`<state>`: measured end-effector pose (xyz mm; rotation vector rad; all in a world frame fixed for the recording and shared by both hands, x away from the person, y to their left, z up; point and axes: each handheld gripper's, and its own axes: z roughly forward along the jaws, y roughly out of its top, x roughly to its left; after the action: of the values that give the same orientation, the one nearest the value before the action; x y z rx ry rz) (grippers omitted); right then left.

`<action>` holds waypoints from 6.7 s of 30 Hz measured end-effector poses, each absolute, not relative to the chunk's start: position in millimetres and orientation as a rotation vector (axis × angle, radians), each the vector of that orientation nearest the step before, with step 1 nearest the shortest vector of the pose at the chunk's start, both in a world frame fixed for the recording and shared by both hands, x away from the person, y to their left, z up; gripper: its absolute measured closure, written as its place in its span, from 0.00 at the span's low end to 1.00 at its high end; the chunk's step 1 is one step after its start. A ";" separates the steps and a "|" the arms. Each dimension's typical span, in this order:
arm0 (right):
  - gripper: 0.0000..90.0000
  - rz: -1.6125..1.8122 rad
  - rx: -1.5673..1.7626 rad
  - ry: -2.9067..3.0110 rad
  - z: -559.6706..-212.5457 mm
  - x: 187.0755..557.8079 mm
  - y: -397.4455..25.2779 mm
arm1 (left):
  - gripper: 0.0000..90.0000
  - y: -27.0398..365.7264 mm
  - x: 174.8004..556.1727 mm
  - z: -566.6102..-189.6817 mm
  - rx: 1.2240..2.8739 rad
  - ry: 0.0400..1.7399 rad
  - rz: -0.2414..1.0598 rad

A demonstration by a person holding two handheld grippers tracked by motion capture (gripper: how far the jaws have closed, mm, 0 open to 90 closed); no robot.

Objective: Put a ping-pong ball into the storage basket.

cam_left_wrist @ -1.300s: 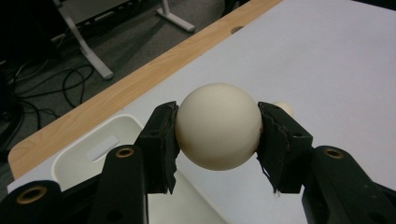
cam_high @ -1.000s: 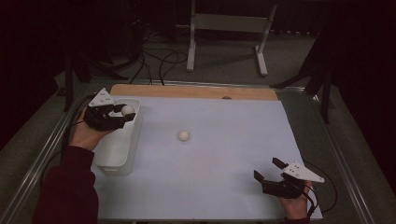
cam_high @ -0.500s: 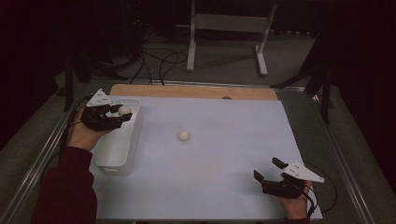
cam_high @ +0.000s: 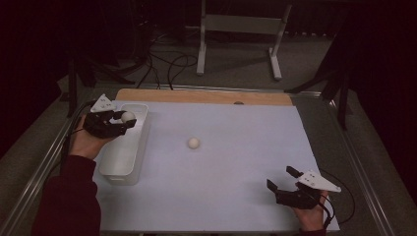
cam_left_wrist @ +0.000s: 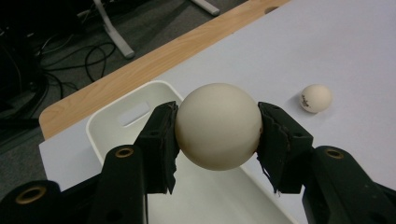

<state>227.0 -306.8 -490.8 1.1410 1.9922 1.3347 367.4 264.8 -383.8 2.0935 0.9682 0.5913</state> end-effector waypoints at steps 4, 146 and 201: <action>0.10 1.335 1.139 1.993 -490.8 227.1 -306.7 | 0.57 265.6 368.0 -384.3 2.092 0.986 0.592; 0.10 1.343 1.136 1.982 -489.2 227.8 -308.0 | 0.01 116.5 388.1 -405.5 2.038 0.857 0.459; 0.10 1.347 1.133 1.984 -488.8 227.4 -308.5 | 0.01 97.4 397.4 -445.8 2.094 0.847 0.364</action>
<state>227.4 -308.5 -488.8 1.1333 1.9839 1.3468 397.4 97.4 -445.8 2.0939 0.8468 0.3640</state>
